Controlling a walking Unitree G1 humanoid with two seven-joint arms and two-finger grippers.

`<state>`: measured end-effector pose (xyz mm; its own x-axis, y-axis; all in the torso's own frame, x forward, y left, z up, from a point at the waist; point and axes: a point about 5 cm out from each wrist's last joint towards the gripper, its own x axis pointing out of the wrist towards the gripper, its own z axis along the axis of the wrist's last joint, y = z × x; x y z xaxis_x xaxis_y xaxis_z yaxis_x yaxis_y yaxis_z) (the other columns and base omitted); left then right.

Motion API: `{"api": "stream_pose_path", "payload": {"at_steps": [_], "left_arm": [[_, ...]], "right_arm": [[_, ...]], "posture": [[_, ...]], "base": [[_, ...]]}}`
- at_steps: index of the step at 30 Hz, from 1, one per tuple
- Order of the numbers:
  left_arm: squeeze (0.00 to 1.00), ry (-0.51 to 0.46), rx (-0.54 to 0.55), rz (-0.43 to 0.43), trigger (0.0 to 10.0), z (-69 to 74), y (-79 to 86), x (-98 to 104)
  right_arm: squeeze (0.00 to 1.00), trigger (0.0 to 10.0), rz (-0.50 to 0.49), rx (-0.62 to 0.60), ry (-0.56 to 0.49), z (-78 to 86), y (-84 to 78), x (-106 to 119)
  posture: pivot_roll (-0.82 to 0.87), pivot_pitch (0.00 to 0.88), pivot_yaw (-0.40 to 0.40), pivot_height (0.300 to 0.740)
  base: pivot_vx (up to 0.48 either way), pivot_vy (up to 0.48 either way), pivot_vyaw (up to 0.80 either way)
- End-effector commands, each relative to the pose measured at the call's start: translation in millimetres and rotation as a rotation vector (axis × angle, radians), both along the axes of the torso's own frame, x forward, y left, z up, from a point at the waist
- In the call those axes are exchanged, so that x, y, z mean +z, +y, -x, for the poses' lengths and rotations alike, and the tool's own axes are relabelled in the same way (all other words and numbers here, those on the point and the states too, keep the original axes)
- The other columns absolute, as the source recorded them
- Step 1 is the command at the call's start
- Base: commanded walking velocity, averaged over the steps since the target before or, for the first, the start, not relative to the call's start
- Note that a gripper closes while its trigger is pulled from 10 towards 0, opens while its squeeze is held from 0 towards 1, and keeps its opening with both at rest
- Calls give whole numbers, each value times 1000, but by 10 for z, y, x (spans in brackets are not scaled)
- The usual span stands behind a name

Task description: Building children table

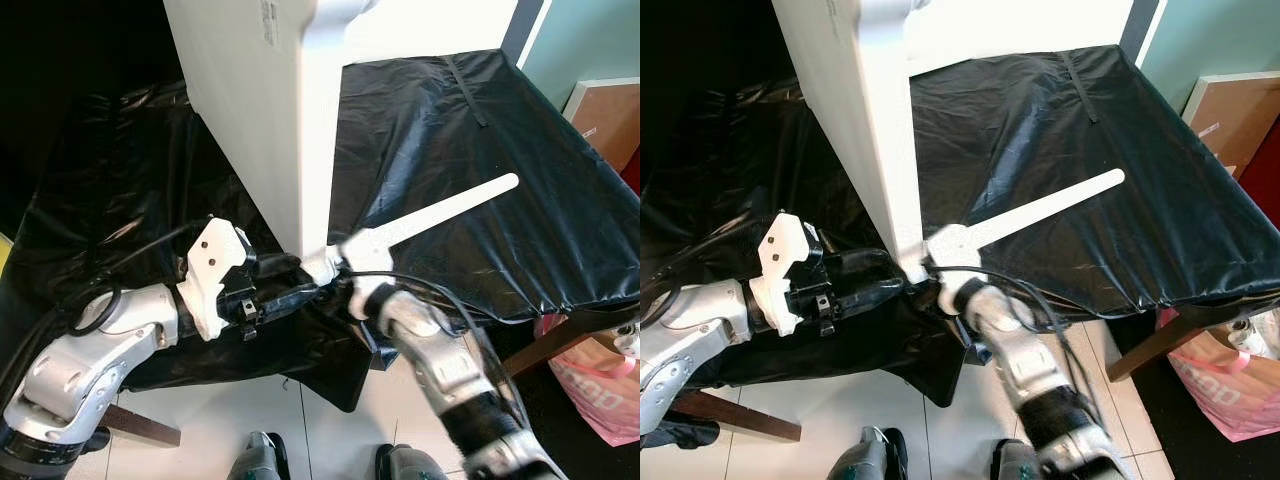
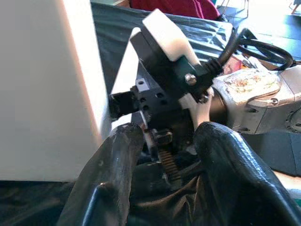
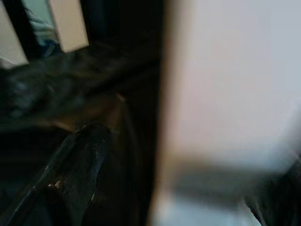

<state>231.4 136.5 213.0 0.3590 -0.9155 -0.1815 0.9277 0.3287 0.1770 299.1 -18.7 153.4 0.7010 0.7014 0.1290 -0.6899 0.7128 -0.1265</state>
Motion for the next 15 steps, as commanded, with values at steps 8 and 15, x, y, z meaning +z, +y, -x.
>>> {"api": "stream_pose_path", "payload": {"at_steps": [8,15], "left_arm": [[0,19,-82,-16,10000,64,23,23],[0,20,-78,-11,10000,83,25,38]], "right_arm": [[0,10000,27,106,28,13,391,-76],[0,10000,41,125,29,6,426,-103]], "posture": [[28,134,18,740],[32,142,14,740]], "base": [[0,0,0],[0,0,0]]}}
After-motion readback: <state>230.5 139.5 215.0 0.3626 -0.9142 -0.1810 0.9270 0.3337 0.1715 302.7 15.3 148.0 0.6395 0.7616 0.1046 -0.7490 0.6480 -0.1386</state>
